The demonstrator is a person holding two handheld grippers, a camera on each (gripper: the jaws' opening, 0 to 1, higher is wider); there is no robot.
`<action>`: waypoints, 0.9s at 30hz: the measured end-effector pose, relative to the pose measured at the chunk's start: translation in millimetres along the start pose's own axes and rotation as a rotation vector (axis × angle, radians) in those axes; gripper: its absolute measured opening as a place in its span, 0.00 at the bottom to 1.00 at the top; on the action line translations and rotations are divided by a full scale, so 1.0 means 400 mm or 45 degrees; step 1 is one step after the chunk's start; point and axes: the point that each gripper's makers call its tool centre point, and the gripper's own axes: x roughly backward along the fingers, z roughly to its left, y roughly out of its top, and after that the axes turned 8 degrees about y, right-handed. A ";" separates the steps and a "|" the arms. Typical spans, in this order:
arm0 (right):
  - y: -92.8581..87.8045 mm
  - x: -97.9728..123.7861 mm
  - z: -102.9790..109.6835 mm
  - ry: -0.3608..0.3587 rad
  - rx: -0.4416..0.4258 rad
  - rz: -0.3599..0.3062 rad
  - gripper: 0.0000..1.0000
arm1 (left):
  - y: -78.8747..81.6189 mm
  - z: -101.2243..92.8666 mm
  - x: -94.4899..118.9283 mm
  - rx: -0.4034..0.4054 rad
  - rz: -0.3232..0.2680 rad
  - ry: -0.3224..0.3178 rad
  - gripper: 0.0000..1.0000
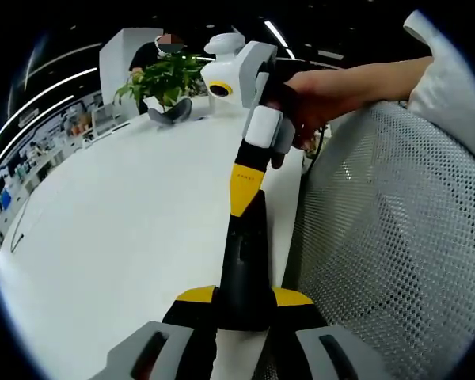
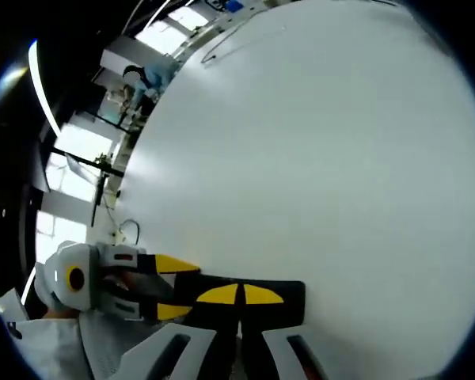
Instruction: Press the specified remote control buttons in sequence, fully releasing each button before pressing the next.
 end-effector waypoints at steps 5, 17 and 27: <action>0.000 0.000 0.002 0.014 -0.018 0.001 0.00 | 0.000 0.000 0.000 0.000 0.000 0.000 0.24; -0.002 -0.001 0.009 -0.021 0.067 0.019 0.00 | 0.001 0.000 0.000 0.001 -0.002 0.000 0.24; -0.001 -0.001 0.008 -0.034 0.086 0.034 0.00 | 0.000 0.000 0.000 0.001 0.003 0.005 0.24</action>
